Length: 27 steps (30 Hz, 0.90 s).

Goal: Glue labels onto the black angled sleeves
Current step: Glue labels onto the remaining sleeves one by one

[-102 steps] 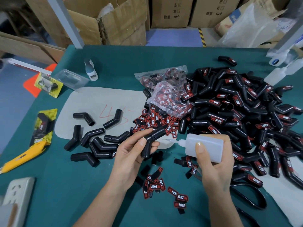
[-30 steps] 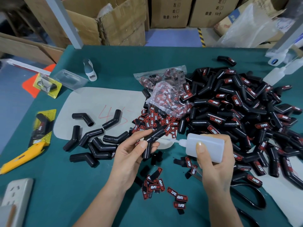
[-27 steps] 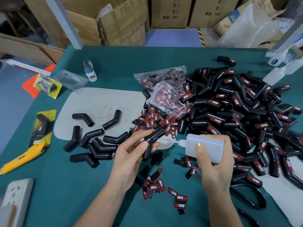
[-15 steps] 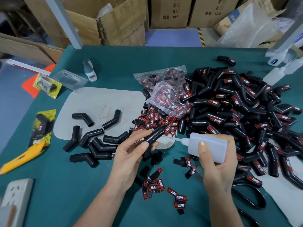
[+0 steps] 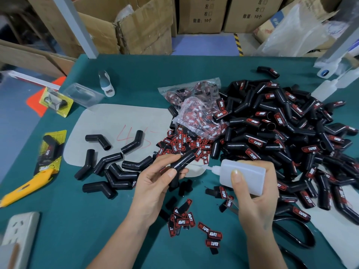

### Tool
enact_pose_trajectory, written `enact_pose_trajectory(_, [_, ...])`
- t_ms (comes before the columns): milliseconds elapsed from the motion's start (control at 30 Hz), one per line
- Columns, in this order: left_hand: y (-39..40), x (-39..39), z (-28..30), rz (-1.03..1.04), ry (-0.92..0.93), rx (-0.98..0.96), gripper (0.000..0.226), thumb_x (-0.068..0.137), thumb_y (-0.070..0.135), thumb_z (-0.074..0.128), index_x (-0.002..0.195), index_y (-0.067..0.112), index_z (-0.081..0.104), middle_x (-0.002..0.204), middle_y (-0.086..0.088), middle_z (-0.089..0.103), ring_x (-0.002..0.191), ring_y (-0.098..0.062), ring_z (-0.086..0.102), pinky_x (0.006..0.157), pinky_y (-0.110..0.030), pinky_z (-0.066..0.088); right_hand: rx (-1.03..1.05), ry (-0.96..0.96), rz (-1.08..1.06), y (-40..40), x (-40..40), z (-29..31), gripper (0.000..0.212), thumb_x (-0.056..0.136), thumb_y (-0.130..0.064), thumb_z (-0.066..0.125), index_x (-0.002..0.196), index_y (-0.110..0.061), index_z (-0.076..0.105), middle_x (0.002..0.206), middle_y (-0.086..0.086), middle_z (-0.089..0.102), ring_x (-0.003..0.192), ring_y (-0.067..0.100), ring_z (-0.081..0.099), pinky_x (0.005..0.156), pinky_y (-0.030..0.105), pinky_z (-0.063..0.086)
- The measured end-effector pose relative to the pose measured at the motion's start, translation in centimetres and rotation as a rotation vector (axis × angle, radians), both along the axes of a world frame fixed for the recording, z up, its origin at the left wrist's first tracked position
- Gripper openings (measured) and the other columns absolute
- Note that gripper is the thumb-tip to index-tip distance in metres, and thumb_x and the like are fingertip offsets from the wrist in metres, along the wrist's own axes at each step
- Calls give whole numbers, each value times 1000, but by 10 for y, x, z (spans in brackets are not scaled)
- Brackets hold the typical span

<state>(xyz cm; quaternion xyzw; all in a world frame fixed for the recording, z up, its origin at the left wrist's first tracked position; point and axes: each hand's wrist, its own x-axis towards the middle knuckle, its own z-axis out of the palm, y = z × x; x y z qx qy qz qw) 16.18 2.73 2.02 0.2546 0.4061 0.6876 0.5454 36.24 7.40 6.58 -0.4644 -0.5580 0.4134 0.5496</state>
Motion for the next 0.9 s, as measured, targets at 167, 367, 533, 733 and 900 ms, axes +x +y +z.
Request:
enact_pose_trajectory(167, [-1,-1,1,-14,-2,3,41,88,27,85,124,11,76,125,-9,66,103,-30,75,94,-30,57,-22,51,-47,3,3,0,17,87,-41,67,101,-47,60,101,-14,68,81,3,64,61,18,52])
enact_pose_trajectory(367, [0,-1,1,-14,-5,2,42,87,27,85,124,10,76,125,-10,65,103,-30,75,94,-30,57,-10,23,-37,1,2,2,17,88,-41,67,102,-47,60,102,-16,69,84,3,66,65,17,52])
enact_pose_trajectory(533, [0,0,1,-11,-6,5,42,87,28,86,124,10,76,125,-10,65,103,-31,74,94,-30,57,-10,25,-49,2,2,1,17,87,-41,67,101,-48,61,101,-16,69,84,4,65,66,18,52])
enact_pose_trajectory(733, [-1,-1,3,-9,-3,-5,43,85,30,87,122,11,77,124,-9,66,101,-30,75,93,-29,57,3,30,-63,2,2,3,16,88,-40,65,101,-48,60,99,-17,67,79,2,62,62,16,50])
enact_pose_trajectory(900, [-1,-1,4,-11,-3,-4,43,85,29,87,122,11,77,124,-9,67,102,-30,75,93,-29,58,-2,42,-61,2,1,4,16,88,-41,66,101,-48,60,99,-16,67,80,2,62,63,17,50])
